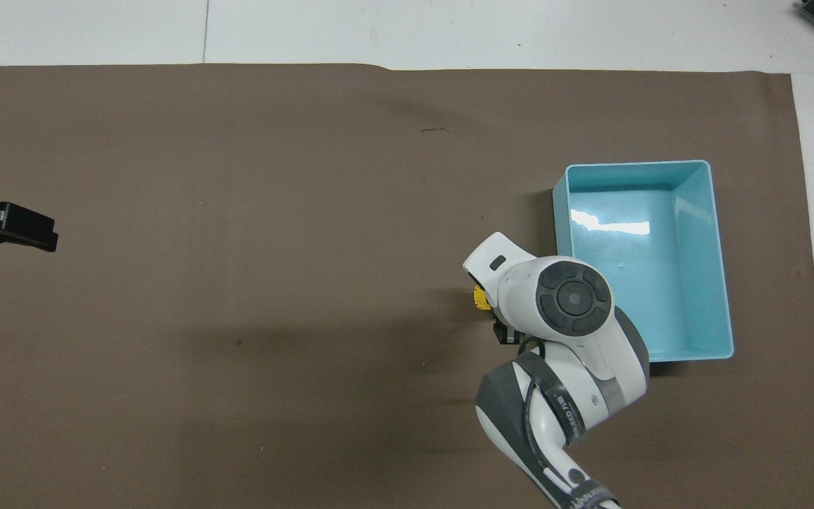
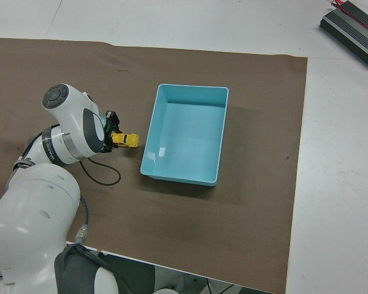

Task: Wind up and store yellow beetle car
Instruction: 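Lift the car with the right gripper and lower it into the bin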

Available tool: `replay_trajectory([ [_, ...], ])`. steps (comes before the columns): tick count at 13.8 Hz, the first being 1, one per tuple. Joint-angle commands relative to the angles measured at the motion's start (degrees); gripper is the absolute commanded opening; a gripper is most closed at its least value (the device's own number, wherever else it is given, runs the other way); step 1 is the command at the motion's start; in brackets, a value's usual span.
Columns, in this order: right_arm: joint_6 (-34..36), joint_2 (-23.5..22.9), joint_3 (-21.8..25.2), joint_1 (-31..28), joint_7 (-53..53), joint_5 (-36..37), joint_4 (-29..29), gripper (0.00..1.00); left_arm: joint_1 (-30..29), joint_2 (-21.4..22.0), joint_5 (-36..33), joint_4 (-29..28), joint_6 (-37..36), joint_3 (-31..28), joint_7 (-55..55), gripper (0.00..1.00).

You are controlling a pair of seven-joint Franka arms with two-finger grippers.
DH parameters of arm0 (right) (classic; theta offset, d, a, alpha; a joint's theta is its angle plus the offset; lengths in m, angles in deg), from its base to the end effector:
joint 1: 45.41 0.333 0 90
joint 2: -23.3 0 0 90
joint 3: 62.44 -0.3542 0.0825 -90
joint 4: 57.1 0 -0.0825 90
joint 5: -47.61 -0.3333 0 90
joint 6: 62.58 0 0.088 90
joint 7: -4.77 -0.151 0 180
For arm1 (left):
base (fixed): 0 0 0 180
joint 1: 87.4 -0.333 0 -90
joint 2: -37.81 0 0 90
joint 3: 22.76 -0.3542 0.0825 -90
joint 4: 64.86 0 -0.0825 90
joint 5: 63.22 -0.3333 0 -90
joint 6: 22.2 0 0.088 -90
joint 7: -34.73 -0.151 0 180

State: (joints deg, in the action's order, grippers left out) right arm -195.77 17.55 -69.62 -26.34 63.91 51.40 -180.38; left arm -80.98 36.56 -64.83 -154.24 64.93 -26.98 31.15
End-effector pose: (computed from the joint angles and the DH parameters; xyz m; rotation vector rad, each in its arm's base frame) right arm 0.4747 0.2293 0.3876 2.2215 2.1385 0.0926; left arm 0.5028 -0.0154 0.6082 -3.1073 0.1560 0.0955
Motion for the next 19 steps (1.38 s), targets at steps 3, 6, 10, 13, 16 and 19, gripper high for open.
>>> replay_trajectory([
  [3, 13.19, 1.44, 0.4, -1.49, -1.75, 0.6, 10.5, 0.0, -1.06, -0.16, 0.82, 0.78, -1.0, 0.61, 0.24, 1.0],
  [6, 15.93, 3.03, 0.58, -5.18, 2.09, 0.78, 10.78, 0.0, -1.06, -0.16, 0.82, 0.78, -1.08, 0.61, 0.24, 1.0],
  [10, 18.58, 3.82, 0.67, -12.12, 15.0, 0.34, 8.77, 0.0, -1.06, -0.16, 0.82, 0.78, -1.0, 0.61, 0.24, 1.0],
  [13, 17.18, 6.1, 0.76, -15.03, 18.72, 0.34, 4.03, 0.0, -1.06, -0.16, 0.82, 0.69, -1.0, 0.61, 0.24, 1.0],
  [16, 14.02, 7.86, 0.76, -18.54, 22.57, 0.34, 0.16, 0.0, -1.06, -0.16, 0.82, 0.78, -1.08, 0.61, 0.24, 1.0],
  [19, 9.28, 7.16, 0.76, -22.76, 27.33, 0.34, -3.18, 0.0, -1.06, -0.16, 0.82, 0.78, -0.99, 0.61, 0.24, 1.0],
])
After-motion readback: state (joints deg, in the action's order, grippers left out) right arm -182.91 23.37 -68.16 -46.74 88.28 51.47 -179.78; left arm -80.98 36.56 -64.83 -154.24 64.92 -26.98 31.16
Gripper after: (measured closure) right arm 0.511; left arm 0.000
